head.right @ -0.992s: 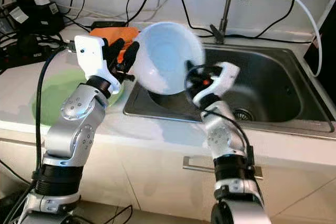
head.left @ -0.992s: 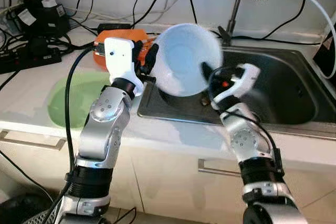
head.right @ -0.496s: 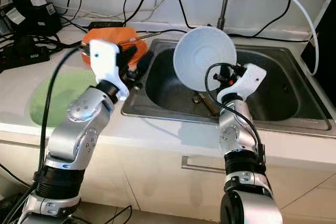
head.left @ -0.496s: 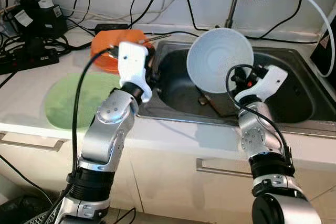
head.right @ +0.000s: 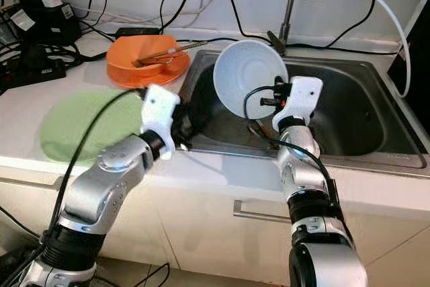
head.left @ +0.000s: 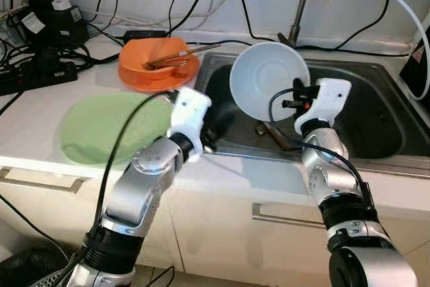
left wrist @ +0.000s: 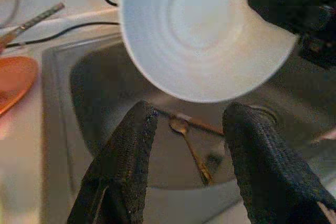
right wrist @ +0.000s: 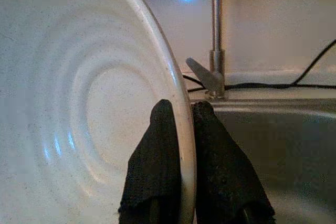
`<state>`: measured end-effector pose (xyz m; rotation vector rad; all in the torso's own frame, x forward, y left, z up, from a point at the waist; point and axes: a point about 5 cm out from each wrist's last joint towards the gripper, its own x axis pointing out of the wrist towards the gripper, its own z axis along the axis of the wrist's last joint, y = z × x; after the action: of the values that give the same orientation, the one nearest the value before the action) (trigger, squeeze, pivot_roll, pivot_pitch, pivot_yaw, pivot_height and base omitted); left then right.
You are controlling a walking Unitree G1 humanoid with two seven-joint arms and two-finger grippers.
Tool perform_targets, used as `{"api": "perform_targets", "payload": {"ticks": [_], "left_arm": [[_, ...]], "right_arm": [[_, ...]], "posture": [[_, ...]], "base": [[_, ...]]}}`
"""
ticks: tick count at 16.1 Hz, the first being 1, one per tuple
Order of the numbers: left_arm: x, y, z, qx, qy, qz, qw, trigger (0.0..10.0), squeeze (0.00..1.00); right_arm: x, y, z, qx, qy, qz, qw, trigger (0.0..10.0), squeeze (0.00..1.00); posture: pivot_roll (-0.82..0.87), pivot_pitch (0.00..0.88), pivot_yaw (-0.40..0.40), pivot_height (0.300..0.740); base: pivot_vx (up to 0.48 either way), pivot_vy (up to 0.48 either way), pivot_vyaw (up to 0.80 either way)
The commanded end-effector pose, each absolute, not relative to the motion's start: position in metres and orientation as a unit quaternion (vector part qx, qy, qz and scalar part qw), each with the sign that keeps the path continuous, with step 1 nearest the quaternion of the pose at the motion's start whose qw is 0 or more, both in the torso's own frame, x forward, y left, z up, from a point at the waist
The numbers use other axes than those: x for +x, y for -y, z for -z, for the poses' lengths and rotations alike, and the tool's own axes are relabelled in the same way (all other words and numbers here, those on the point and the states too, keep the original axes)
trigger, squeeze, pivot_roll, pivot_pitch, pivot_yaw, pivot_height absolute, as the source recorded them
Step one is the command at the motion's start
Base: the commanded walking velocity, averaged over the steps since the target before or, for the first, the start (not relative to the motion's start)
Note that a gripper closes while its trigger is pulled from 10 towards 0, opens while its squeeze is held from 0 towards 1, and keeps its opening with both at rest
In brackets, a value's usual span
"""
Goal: Kitchen organization
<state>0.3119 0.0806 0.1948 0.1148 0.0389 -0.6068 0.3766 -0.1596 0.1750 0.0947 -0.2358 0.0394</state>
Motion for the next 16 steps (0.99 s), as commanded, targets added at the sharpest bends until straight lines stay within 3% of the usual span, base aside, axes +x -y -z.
{"api": "perform_targets", "payload": {"ticks": [1,16], "left_arm": [[0.309,-0.079,-0.198,0.072,-0.018,0.308,0.948,10.0,0.00],[0.294,-0.073,-0.190,0.078,-0.073,0.338,0.935,10.0,0.00]], "right_arm": [[0.380,0.158,-0.189,0.034,0.146,-0.022,0.989,10.0,0.00],[0.378,0.144,-0.170,-0.079,0.134,-0.054,0.986,10.0,0.00]], "posture": [[0.10,0.002,0.032,0.740],[0.11,0.000,0.029,0.740]], "base": [[0.000,0.000,0.00],[0.000,0.000,0.00]]}}
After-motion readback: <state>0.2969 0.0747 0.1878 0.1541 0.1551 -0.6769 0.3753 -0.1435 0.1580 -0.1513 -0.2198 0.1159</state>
